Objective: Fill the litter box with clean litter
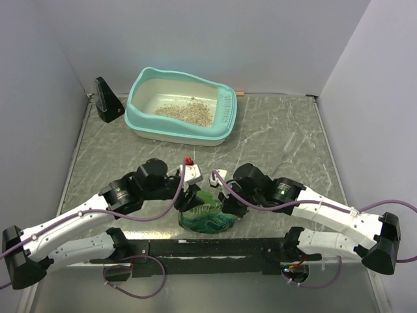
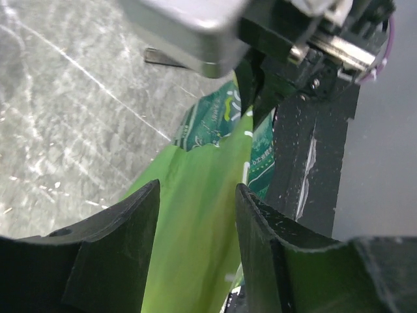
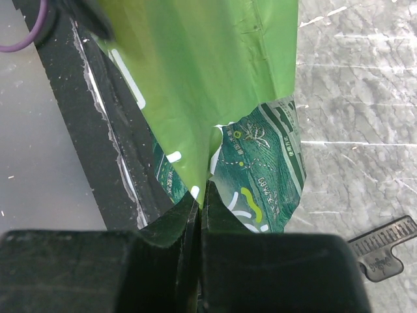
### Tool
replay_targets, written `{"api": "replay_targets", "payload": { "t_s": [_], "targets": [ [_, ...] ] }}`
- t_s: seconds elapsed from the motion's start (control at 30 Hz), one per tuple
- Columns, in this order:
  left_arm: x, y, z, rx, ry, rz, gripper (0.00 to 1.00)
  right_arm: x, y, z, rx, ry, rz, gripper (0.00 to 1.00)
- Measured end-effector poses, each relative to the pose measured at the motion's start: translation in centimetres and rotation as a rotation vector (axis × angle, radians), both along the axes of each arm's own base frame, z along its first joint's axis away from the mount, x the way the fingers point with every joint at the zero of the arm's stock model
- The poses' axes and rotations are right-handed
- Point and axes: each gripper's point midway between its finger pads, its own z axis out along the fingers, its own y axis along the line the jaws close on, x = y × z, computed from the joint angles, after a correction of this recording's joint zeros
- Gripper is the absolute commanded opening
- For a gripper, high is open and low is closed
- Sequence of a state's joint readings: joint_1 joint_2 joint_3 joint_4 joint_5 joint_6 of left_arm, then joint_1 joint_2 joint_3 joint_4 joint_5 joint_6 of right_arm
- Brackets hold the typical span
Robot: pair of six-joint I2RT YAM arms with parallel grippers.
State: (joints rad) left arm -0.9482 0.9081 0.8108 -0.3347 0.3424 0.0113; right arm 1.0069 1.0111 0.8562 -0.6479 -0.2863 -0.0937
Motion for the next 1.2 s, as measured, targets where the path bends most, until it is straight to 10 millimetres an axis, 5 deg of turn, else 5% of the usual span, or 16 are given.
{"api": "replay_targets", "payload": {
  "t_s": [0.57, 0.67, 0.7, 1.1, 1.2],
  "targets": [
    [-3.6, -2.9, -3.3, 0.045, -0.01, -0.154, 0.53, -0.3, -0.2, -0.1, -0.006, 0.015, 0.006, 0.0],
    [-3.2, -2.9, -3.8, 0.059, -0.028, -0.132, 0.21, -0.3, -0.2, -0.1, -0.006, 0.015, 0.007, 0.0],
    [-2.8, -2.9, -4.0, 0.069, -0.043, -0.116, 0.01, -0.4, -0.2, -0.1, -0.004, 0.016, 0.008, 0.0],
    [-1.0, -2.3, -4.1, 0.088, -0.12, 0.003, 0.01, 0.4, -0.1, 0.0, 0.007, -0.012, -0.019, 0.0],
    [-0.7, -1.4, -3.6, 0.079, -0.144, 0.038, 0.01, 1.1, 0.6, 0.6, 0.035, -0.045, -0.019, 0.09]
  ]
}}
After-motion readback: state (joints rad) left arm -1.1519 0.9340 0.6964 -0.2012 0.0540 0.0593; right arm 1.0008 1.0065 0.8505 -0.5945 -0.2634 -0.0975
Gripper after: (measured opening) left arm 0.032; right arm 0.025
